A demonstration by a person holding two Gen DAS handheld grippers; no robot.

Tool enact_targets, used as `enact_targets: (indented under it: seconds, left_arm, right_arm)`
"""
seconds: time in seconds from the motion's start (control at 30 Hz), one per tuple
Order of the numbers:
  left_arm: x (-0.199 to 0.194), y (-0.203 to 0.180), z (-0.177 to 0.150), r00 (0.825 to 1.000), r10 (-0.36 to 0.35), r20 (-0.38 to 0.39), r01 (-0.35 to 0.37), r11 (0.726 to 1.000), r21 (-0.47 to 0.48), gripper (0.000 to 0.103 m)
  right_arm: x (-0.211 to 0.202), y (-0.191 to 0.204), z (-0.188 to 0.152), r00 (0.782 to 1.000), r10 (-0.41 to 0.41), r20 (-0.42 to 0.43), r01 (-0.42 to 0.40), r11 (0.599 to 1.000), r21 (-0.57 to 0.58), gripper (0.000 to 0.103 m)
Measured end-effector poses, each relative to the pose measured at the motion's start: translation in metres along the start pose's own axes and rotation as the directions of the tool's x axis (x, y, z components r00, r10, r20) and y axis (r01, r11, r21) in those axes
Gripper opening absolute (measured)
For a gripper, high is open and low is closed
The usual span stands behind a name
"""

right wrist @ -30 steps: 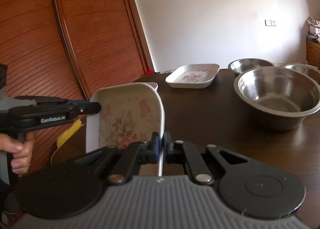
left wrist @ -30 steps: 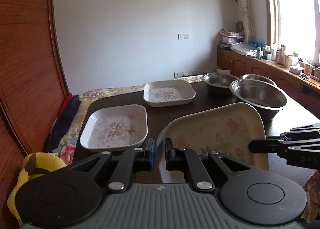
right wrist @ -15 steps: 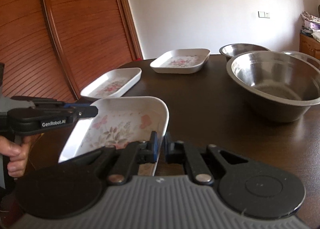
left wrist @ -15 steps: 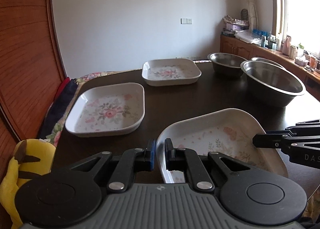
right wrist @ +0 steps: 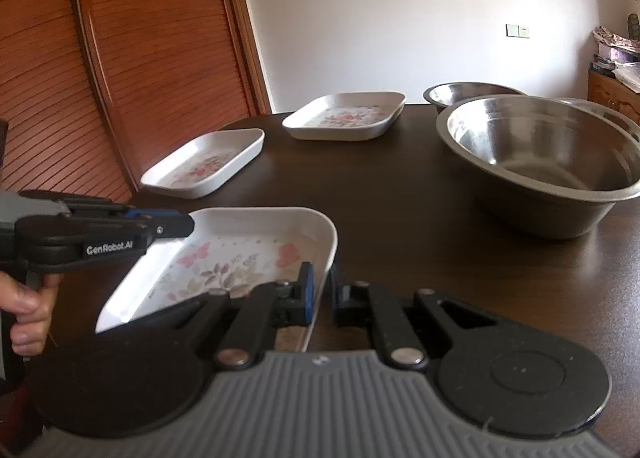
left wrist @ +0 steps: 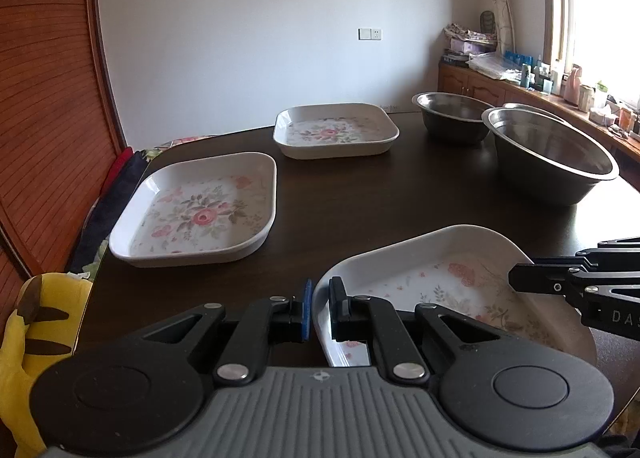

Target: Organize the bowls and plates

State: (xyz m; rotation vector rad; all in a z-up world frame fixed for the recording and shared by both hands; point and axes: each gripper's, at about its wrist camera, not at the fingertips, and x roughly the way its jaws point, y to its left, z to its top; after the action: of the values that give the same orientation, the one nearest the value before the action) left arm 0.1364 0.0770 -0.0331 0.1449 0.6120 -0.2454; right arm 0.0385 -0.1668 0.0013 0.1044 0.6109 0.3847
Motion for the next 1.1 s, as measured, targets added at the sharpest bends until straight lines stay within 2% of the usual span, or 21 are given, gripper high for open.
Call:
enact_targets:
  seconds: [0.4, 0.67, 0.73, 0.77, 0.8, 0.87, 0.93, 1.03, 1.1]
  left_arm:
    - [0.002, -0.001, 0.002, 1.0, -0.002, 0.005, 0.002, 1.0, 0.003, 0.04]
    - [-0.011, 0.005, 0.009, 0.998, 0.008, 0.058, -0.006, 1.0, -0.023, 0.042]
    - [-0.017, 0.006, 0.01, 0.997, 0.01, 0.072, -0.008, 1.0, -0.028, 0.05]
    - [-0.02, 0.006, 0.011, 0.997, 0.01, 0.081, -0.008, 1.0, -0.029, 0.056]
    - [-0.023, 0.007, 0.012, 0.996, 0.01, 0.089, -0.008, 1.0, -0.03, 0.06]
    - [-0.03, 0.007, 0.012, 0.994, 0.017, 0.112, -0.014, 0.999, -0.032, 0.076]
    - [-0.035, 0.006, 0.013, 0.991, 0.023, 0.131, -0.018, 0.999, -0.034, 0.083]
    - [-0.042, 0.005, 0.015, 0.987, 0.029, 0.159, -0.025, 0.999, -0.03, 0.09]
    - [-0.046, 0.004, 0.016, 0.984, 0.031, 0.175, -0.027, 0.999, -0.025, 0.094]
  right_arm:
    - [-0.004, 0.0, -0.003, 1.0, 0.004, 0.004, -0.004, 1.0, 0.011, 0.013]
    - [-0.023, -0.002, 0.001, 0.998, -0.017, 0.057, 0.017, 1.0, -0.006, 0.016]
    - [-0.031, -0.002, 0.004, 0.997, -0.019, 0.079, 0.021, 1.0, -0.021, 0.02]
    - [-0.034, -0.002, 0.005, 0.996, -0.02, 0.088, 0.022, 0.999, -0.025, 0.029]
    - [-0.038, -0.002, 0.007, 0.995, -0.019, 0.098, 0.022, 0.999, -0.031, 0.032]
    - [-0.044, -0.001, 0.01, 0.993, -0.015, 0.117, 0.02, 0.999, -0.045, 0.036]
    - [-0.05, -0.001, 0.013, 0.991, -0.015, 0.131, 0.023, 0.998, -0.057, 0.038]
    - [-0.056, 0.0, 0.019, 0.988, -0.017, 0.154, 0.029, 0.997, -0.075, 0.048]
    - [-0.059, 0.0, 0.021, 0.986, -0.021, 0.167, 0.036, 0.996, -0.087, 0.049]
